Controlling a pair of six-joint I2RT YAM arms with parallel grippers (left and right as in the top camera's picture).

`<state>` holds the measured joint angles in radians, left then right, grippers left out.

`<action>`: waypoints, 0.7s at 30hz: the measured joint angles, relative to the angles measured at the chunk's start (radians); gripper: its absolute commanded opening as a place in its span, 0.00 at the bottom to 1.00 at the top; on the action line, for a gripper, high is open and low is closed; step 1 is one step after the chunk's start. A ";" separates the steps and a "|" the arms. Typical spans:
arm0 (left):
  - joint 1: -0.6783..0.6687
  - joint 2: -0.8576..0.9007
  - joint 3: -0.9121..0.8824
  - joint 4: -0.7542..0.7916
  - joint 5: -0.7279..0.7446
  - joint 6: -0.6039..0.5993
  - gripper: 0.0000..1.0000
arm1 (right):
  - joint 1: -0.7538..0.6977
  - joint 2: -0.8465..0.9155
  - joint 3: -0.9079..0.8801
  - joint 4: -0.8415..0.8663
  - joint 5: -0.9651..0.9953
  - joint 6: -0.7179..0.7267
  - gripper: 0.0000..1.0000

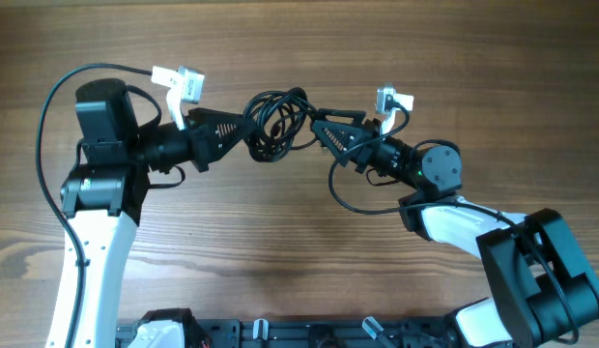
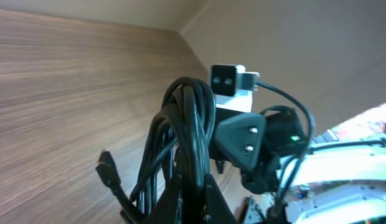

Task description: Untangle cables

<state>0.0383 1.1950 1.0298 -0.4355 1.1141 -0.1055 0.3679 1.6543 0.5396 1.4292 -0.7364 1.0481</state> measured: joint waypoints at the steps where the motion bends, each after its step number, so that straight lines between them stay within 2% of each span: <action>1: 0.000 0.000 0.000 -0.002 -0.015 0.000 0.04 | 0.000 0.000 0.000 0.000 -0.001 0.005 0.63; 4: 0.000 0.000 0.000 -0.002 -0.119 0.014 0.04 | 0.000 0.000 0.000 -0.010 -0.004 0.023 0.64; 9: 0.000 0.000 0.000 0.003 -0.230 0.150 0.04 | 0.005 0.000 0.000 -0.208 0.011 0.063 0.69; 12: -0.024 0.000 0.000 0.002 -0.296 0.233 0.04 | 0.026 0.000 0.000 -0.227 0.034 0.074 0.70; 15: -0.108 0.000 0.000 0.003 -0.372 0.312 0.04 | 0.047 0.000 0.000 -0.250 0.062 0.089 0.70; 21: -0.330 0.000 0.000 0.021 -0.620 0.364 0.04 | 0.055 0.000 0.001 -0.307 0.106 0.144 0.69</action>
<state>-0.2916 1.1950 1.0298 -0.4145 0.4938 0.2584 0.4229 1.6543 0.5404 1.1217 -0.6300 1.1919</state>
